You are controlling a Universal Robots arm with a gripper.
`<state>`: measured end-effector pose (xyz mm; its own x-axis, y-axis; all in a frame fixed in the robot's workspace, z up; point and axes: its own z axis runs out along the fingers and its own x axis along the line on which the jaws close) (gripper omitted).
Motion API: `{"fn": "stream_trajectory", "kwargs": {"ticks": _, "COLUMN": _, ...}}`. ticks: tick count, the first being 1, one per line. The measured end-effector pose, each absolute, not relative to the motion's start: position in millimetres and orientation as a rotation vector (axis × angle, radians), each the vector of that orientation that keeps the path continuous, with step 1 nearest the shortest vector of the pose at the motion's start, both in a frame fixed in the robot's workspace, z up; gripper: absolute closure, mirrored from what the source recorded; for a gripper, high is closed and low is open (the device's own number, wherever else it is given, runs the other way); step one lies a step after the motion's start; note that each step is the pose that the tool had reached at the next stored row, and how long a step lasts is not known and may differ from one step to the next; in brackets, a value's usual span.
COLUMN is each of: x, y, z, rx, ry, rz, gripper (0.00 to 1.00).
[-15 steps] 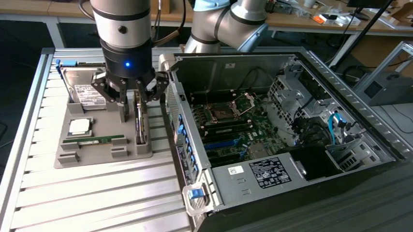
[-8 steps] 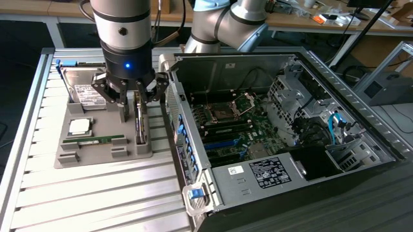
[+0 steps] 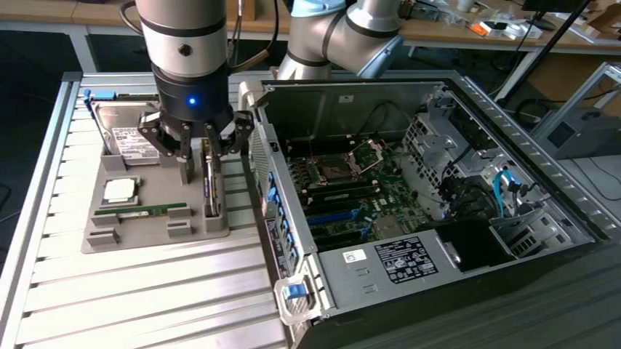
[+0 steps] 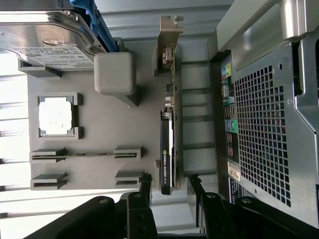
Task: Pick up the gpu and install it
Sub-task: 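Pick up the gpu and move the gpu toward the slot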
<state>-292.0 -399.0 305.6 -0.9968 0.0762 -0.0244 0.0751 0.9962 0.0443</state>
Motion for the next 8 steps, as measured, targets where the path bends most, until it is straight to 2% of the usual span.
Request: {"fn": "stream_trajectory", "kwargs": {"ticks": 8, "x": -292.0, "y": -399.0, "z": 303.1, "rx": 0.118, "ry": 3.113, "rz": 0.068, "gripper": 0.58}}
